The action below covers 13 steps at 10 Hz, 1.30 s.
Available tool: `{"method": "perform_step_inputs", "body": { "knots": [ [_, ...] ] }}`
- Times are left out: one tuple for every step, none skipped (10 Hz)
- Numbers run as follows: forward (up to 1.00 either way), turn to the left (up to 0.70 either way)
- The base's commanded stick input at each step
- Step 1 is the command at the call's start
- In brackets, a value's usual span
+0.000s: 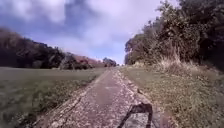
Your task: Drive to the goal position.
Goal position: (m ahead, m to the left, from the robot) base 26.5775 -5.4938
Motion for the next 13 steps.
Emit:
{"method": "perform_step_inputs", "body": {
  "knots": [
    [0.70, 0.00],
    [0.70, 0.00],
    [0.70, 0.00],
    [0.70, 0.00],
    [0.70, 0.00],
    [0.70, 0.00],
    [0.70, 0.00],
    [0.70, 0.00],
    [0.70, 0.00],
    [0.70, 0.00],
    [0.70, 0.00],
    [0.70, 0.00],
    [0.70, 0.00]
  ]
}}
